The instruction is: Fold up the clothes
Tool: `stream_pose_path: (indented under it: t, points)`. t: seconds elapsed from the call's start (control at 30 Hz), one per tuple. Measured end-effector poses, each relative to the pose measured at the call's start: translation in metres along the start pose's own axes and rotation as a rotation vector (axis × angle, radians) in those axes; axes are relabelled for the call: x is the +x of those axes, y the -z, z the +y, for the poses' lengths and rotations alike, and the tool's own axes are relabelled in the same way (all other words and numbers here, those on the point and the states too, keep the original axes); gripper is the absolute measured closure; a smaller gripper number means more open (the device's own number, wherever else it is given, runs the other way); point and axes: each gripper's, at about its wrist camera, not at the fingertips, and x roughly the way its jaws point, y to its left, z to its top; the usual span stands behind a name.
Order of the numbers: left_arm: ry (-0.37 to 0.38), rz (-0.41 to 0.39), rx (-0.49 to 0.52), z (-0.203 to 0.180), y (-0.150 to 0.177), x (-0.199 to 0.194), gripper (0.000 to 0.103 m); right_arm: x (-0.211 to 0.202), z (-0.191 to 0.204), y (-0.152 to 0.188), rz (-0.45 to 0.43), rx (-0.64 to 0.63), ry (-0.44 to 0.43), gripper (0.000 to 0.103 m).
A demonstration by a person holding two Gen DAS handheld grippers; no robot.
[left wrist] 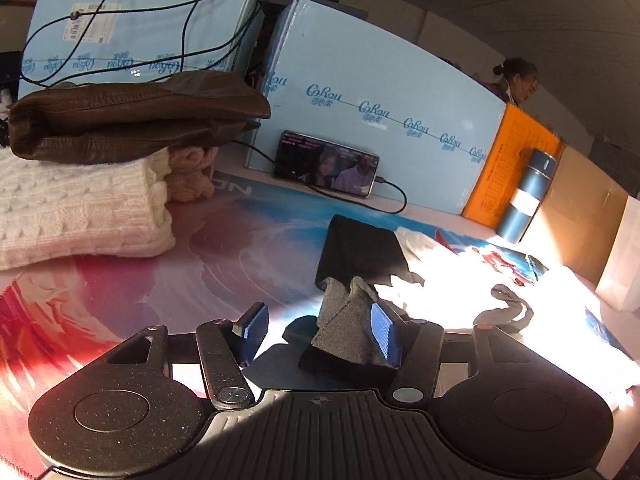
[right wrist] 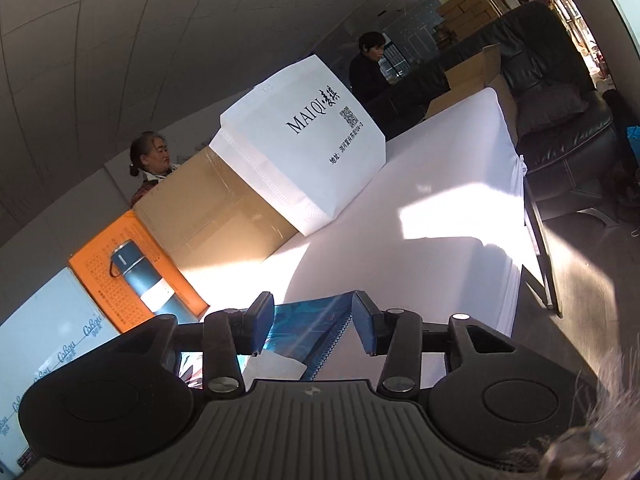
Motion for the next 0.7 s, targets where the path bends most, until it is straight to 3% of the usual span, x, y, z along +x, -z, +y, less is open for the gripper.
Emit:
stream_pose_path:
  t: [0.03,0.1,0.2,0.33,0.37,0.43,0.57,0.67,0.7]
  points:
    - [0.013,-0.024,0.009,-0.003,-0.002,-0.002,0.026,-0.001,0.001,0.001,0.010,-0.008,-0.021,0.050]
    - [0.054,-0.088,0.060,-0.016,-0.007,-0.005,0.015,-0.002,0.007,0.003,0.039,-0.028,-0.076,0.041]
    - [0.080,-0.155,0.170,-0.038,-0.012,-0.004,0.005,0.002,0.024,0.010,0.110,-0.060,-0.188,0.030]
    - [0.101,-0.187,0.382,-0.069,-0.014,0.007,0.004,0.015,0.061,0.022,0.232,-0.116,-0.327,0.024]
    - [0.120,-0.188,0.457,-0.078,-0.013,0.010,0.003,0.020,0.072,0.025,0.268,-0.138,-0.360,0.017]
    - [0.182,-0.174,0.606,-0.093,-0.008,0.018,0.003,0.030,0.091,0.032,0.325,-0.170,-0.405,0.015]
    - [0.211,-0.084,0.824,-0.116,0.002,0.045,0.005,0.053,0.127,0.048,0.467,-0.229,-0.398,0.013]
    - [0.231,-0.009,0.933,-0.130,0.012,0.063,0.013,0.066,0.146,0.062,0.552,-0.255,-0.392,0.013]
    - [0.239,0.014,0.949,-0.133,0.013,0.068,0.022,0.069,0.151,0.067,0.561,-0.284,-0.385,0.013]
